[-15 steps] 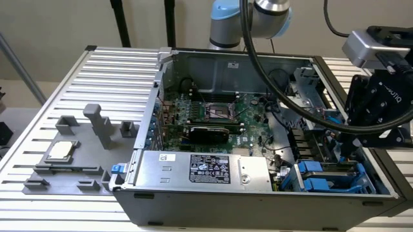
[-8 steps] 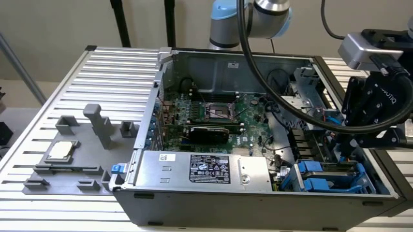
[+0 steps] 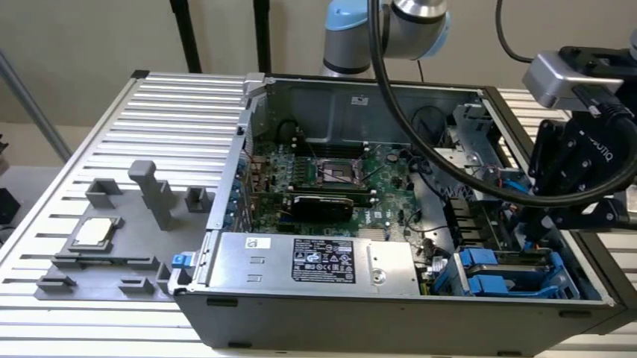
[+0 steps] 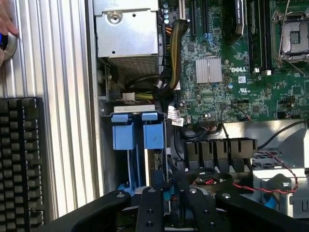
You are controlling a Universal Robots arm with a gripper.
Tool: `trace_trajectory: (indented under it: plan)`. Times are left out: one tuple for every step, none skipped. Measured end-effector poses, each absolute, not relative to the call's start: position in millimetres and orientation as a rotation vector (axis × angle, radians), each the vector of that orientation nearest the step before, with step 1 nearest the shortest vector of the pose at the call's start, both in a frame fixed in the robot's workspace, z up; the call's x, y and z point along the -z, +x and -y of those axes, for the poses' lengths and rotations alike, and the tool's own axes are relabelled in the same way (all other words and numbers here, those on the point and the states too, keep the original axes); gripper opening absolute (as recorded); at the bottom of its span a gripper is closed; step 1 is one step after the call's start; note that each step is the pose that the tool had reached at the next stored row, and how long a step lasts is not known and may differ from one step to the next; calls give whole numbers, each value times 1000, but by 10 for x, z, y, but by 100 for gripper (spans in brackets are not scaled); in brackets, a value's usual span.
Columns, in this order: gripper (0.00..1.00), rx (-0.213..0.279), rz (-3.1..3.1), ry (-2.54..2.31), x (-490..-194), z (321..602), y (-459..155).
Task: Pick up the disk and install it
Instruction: 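Insert the second disk wire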
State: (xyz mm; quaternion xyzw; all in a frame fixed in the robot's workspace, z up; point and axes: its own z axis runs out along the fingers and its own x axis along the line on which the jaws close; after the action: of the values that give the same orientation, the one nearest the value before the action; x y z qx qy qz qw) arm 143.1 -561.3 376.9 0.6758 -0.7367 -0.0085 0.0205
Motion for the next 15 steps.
trace_trajectory:
  plan:
    - [100,26,2285,2096,-3766,5613,1436]
    - [100,26,2285,2096,-3763,5613,1441]
    - [100,26,2285,2096,-3756,5613,1442]
    - [100,26,2285,2095,-3748,5613,1443]
    - [100,26,2285,2095,-3738,5613,1444]
    - [100,26,2285,2096,-3726,5613,1446]
    - [100,26,2285,2096,-3714,5613,1446]
    - [100,26,2285,2096,-3704,5613,1447]
    - [100,26,2285,2095,-3695,5613,1447]
    - [100,26,2285,2096,-3687,5613,1448]
    - [0,26,2285,2095,-3681,5613,1449]
    - [0,26,2285,2095,-3676,5613,1449]
    - [0,26,2285,2095,-3673,5613,1449]
    - [0,25,2285,2095,-3672,5613,1449]
    - [0,26,2285,2095,-3670,5614,1449]
